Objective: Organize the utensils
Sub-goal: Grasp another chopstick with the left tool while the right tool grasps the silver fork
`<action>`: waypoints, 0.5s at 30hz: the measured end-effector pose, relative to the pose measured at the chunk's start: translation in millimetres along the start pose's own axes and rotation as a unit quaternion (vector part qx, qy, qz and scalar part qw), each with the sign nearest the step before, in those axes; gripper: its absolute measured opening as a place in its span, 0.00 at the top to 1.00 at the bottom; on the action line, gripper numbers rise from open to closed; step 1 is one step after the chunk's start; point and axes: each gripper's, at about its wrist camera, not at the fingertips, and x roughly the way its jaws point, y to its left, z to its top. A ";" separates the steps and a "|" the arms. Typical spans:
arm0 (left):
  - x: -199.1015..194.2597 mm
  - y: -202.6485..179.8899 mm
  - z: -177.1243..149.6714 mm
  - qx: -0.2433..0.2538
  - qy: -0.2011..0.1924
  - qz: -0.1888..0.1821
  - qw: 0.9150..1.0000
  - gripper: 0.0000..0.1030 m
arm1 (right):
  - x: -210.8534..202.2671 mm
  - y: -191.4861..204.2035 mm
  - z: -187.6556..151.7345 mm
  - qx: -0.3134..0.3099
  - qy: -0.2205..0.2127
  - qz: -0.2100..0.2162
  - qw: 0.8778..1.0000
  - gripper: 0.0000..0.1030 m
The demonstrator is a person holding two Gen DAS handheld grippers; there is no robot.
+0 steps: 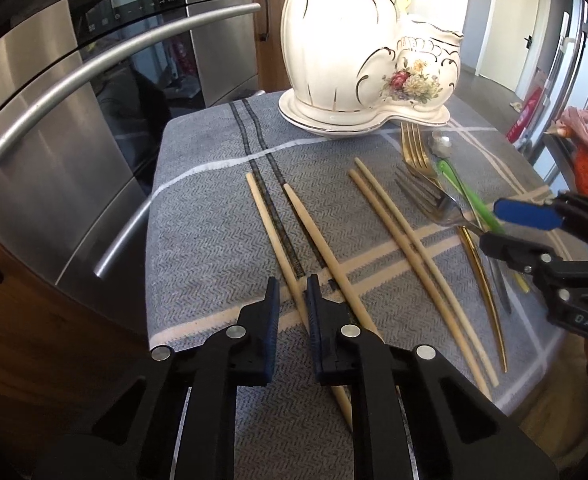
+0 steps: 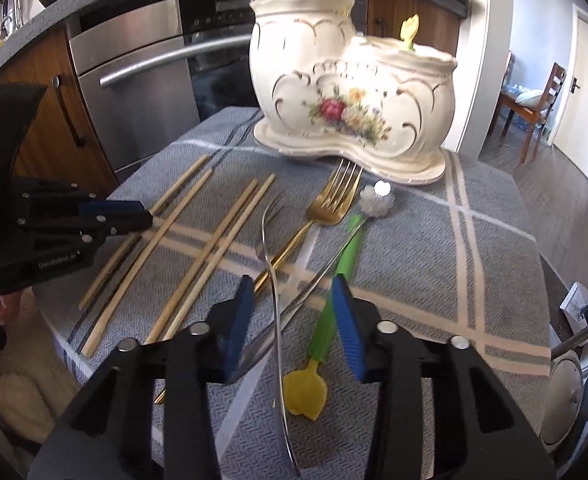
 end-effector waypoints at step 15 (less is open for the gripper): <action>7.1 -6.4 11.0 0.000 0.004 0.023 1.000 0.86 | 8.6 12.6 0.9 -0.030 0.012 -0.014 0.999 0.88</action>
